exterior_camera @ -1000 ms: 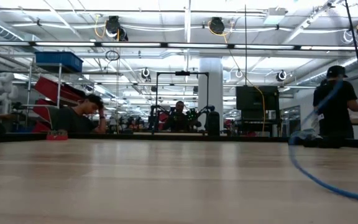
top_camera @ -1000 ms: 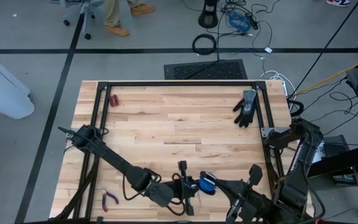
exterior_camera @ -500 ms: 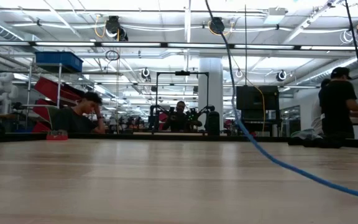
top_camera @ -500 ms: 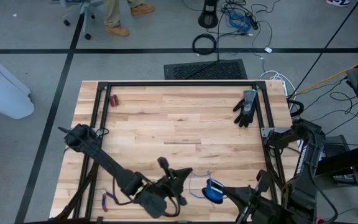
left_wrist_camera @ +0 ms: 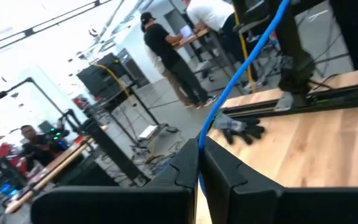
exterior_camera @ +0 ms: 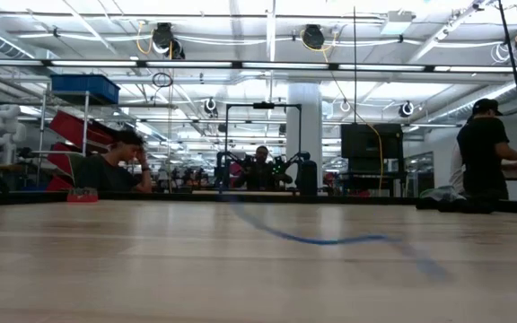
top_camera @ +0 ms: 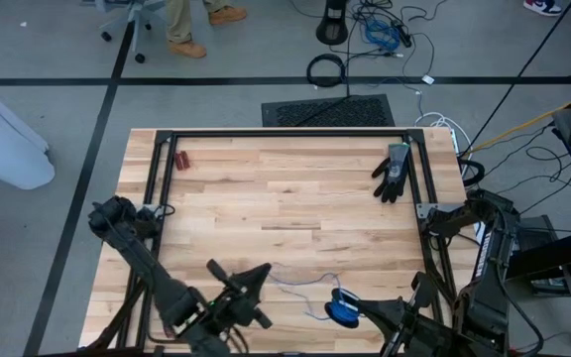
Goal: Coil cords
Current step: Uncoil the blue wire from the spool
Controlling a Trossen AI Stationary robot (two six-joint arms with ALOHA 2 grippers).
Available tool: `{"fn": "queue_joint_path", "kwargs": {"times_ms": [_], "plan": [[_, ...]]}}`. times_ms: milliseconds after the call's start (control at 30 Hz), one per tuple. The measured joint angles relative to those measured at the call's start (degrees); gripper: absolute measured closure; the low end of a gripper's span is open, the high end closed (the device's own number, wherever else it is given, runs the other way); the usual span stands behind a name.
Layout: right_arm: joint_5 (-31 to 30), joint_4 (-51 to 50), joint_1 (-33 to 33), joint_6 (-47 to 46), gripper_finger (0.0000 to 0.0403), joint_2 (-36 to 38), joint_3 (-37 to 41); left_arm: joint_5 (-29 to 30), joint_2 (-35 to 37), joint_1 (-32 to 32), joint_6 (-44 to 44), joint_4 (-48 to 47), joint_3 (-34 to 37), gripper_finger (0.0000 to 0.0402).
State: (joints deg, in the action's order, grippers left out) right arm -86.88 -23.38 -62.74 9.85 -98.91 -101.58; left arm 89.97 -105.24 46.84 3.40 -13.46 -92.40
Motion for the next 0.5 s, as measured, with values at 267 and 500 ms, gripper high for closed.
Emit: {"fn": "queue_joint_path", "kwargs": {"times_ms": [267, 500], "plan": [[0.01, -1.73, 0.00, -1.65, 0.0403, 0.02, 0.00, 0.12, 3.56, 5.54, 0.43, 5.66, 0.00, 0.0382], [0.14, -3.02, 0.41, -2.11, 0.0403, 0.02, 0.00, 0.07, 4.33, 8.11, 6.99, 12.82, 0.00, 0.0391]]}}
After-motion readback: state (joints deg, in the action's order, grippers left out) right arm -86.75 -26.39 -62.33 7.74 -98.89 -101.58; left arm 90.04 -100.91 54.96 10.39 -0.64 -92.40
